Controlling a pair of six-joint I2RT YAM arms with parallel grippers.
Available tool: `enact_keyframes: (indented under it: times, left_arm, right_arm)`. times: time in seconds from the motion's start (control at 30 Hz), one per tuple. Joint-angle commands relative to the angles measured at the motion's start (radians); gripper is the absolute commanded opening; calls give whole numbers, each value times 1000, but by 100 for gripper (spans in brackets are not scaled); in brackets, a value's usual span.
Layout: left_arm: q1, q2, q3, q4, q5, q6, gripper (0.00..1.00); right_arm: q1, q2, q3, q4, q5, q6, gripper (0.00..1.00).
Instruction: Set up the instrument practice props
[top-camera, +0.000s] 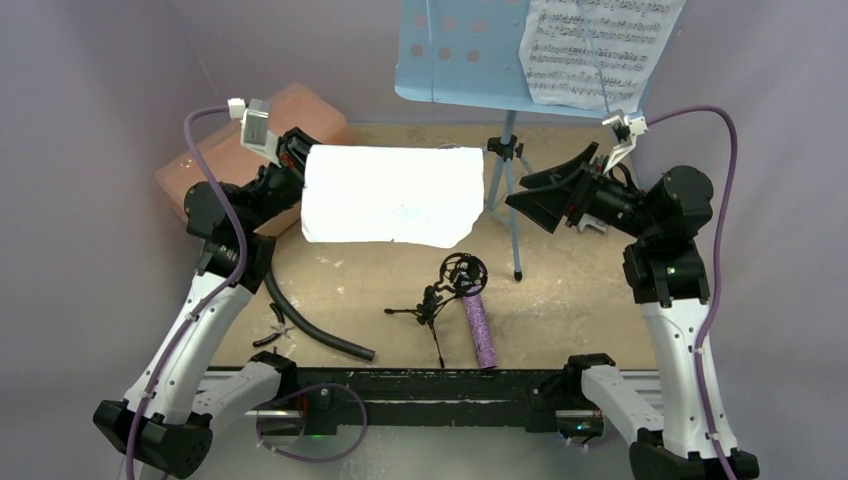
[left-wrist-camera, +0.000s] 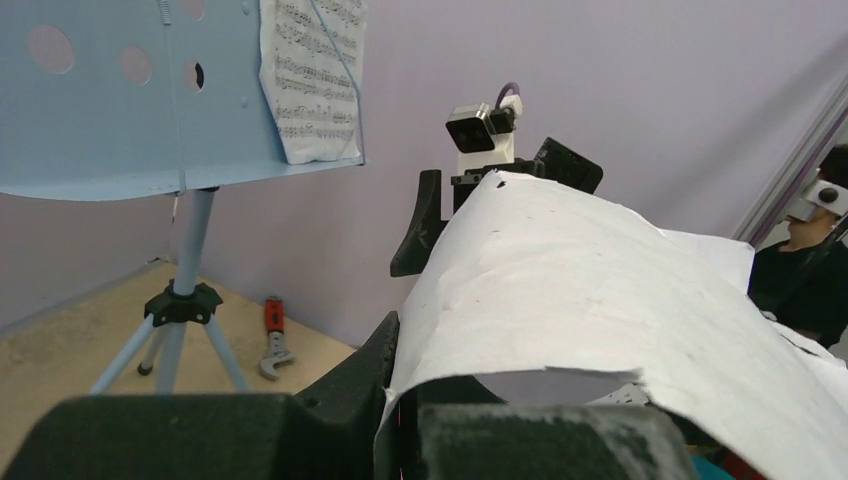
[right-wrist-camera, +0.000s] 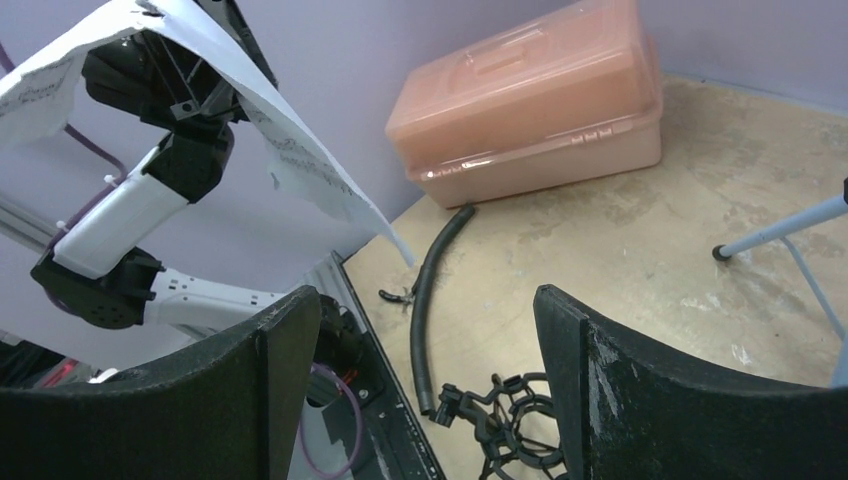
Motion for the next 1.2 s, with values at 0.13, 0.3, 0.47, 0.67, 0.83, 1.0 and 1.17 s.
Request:
enact_keyframes:
  times: [0.13, 0.3, 0.47, 0.67, 0.83, 1.0, 1.17]
  left_arm:
    - [-35, 29, -4, 35, -21, -145, 0]
    - [-72, 53, 3, 23, -25, -164, 0]
    - [-137, 77, 6, -31, -27, -153, 0]
    - [-225, 108, 14, -118, -50, -98, 0]
    - [-271, 135, 18, -147, -64, -80, 0]
    - [-277, 139, 32, -177, -77, -43, 0]
    - [-277, 140, 44, -191, -81, -24, 0]
  right_arm:
    - [56, 37, 36, 119, -12, 29, 81]
    - [161, 78, 66, 106, 65, 2, 80]
    - [197, 116, 100, 161, 71, 23, 79]
    - [208, 154, 164, 162, 63, 21, 75]
    - [211, 157, 173, 158, 59, 24, 65]
    - [211, 148, 167, 148, 62, 24, 54]
    - [211, 145, 173, 141, 63, 23, 54]
